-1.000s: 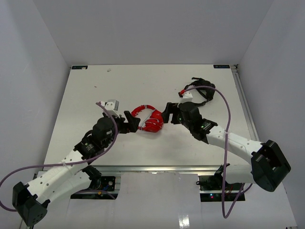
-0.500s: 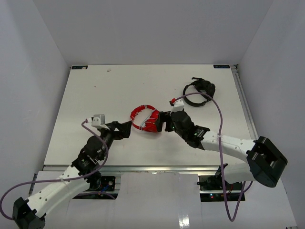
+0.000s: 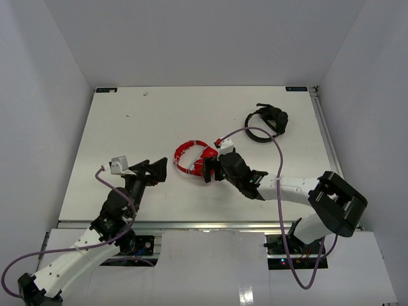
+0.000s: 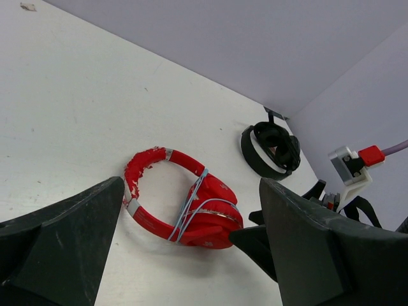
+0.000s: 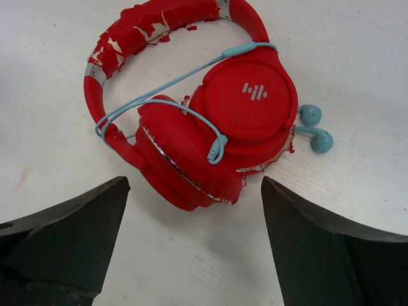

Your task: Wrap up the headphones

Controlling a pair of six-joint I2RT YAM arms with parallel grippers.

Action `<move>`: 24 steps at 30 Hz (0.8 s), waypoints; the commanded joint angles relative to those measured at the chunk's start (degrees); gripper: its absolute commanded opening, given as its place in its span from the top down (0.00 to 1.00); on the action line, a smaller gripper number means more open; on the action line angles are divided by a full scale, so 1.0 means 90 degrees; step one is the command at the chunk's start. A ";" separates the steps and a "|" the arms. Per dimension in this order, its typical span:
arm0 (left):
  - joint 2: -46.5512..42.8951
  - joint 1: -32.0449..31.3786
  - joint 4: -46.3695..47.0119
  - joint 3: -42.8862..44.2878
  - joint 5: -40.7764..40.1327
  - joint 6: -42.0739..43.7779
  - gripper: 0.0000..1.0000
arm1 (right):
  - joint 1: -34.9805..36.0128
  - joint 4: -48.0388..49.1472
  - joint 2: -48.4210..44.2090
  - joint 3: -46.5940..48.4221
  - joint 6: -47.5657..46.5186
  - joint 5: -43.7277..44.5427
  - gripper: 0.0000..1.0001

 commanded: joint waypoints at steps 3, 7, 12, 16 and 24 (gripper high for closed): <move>0.0304 -0.0044 0.0179 0.0071 0.0341 0.0346 0.02 | 0.0163 0.0205 -0.0139 0.0160 -0.0319 0.0053 0.09; 0.0718 -0.0066 0.0169 0.0235 0.0522 0.0483 0.02 | 0.0247 -0.0902 -0.0563 0.0632 0.0002 0.0299 0.10; 0.1313 -0.0100 0.0003 0.0528 0.0623 0.0528 0.02 | 0.0340 -0.2623 -0.1253 0.0938 0.1009 0.0757 0.10; 0.1869 -0.0156 -0.0224 0.0802 0.0704 0.0543 0.02 | 0.0348 -0.4118 -0.2161 0.1153 0.1515 0.1535 0.10; 0.1977 -0.0219 -0.0263 0.0930 0.0900 0.0578 0.02 | 0.0348 -0.4775 -0.3902 0.0730 0.1000 0.2316 0.10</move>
